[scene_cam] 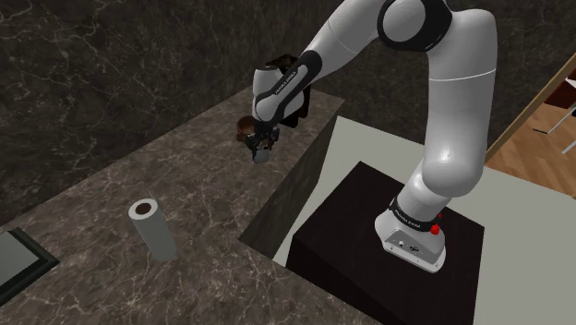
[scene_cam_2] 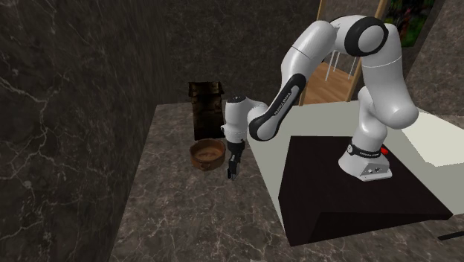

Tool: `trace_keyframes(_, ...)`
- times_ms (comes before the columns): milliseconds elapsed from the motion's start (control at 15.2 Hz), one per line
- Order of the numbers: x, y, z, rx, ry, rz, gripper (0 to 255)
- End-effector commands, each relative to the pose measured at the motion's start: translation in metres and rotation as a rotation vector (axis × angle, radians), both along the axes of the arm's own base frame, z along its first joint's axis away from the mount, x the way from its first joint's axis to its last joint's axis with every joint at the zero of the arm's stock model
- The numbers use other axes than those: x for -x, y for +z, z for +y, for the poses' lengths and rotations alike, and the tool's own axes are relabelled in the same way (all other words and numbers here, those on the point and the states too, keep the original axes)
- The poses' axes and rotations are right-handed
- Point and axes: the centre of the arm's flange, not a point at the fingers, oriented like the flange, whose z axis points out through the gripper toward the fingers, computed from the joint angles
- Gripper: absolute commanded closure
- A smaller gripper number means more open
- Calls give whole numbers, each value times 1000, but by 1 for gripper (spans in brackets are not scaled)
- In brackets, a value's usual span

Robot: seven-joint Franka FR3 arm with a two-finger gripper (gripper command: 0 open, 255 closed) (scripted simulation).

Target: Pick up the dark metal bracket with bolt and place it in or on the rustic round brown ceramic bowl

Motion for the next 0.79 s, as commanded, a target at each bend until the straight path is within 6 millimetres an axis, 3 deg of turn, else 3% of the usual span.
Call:
trace_keyframes(0,0,-1,0,0,0,1,255)
trace_keyframes(264,1,-1,0,0,0,1,255)
trace_keyframes(726,1,36,0,0,0,1,255)
